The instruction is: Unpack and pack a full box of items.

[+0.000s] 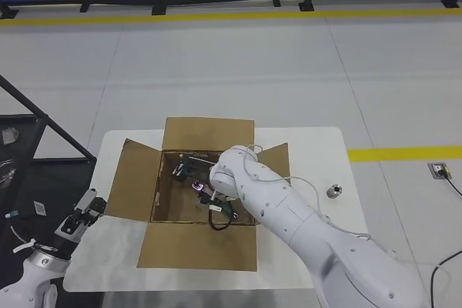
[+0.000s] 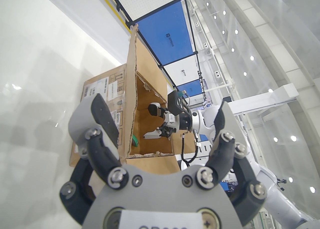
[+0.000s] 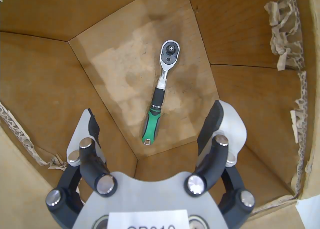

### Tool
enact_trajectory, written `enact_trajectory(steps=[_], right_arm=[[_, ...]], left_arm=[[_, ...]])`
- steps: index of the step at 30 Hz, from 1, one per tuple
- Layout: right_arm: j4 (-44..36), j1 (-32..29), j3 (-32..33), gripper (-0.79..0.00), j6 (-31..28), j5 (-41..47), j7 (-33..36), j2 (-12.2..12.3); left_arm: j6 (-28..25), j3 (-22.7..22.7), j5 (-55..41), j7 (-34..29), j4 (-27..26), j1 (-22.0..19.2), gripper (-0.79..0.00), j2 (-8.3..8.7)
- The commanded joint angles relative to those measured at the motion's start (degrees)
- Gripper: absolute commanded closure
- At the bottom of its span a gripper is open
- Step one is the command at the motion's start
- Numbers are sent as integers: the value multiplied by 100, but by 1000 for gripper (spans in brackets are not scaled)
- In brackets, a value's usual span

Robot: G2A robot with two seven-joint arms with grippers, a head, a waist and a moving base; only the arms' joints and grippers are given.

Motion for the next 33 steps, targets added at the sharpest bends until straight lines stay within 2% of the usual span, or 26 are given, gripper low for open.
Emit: enact_trajectory(steps=[1,10,12,14,15,16,17,19,24,33], right_arm=[[3,0,0,-785,0,0,-1,-2],[3,0,0,-785,0,0,-1,-2],[-14,-90,48,-785,69,-24,-220,24],[61,-141,139,-785,46,13,-386,69],[118,-171,190,-785,78,53,-446,87],[155,-201,236,-785,60,95,-505,101],[196,-233,276,-785,-10,131,-575,116],[299,-286,330,-785,-120,162,-649,134],[465,-375,397,-785,-248,140,-783,128],[499,-491,351,-785,654,-200,-686,-39]], left_arm=[[200,164,534,171,19,-34,-785,-1],[587,456,1183,483,-116,-300,-785,-2],[631,516,1309,469,-138,-355,-785,2],[669,572,1376,448,-147,-397,-551,4],[682,602,1424,415,-158,-417,-363,7],[692,625,1464,391,-162,-439,-222,10],[717,648,1518,370,-165,-458,-114,13],[759,697,1591,314,-176,-498,0,18],[771,768,1688,190,-169,-585,0,33],[579,851,1650,-73,-185,-581,0,56]])
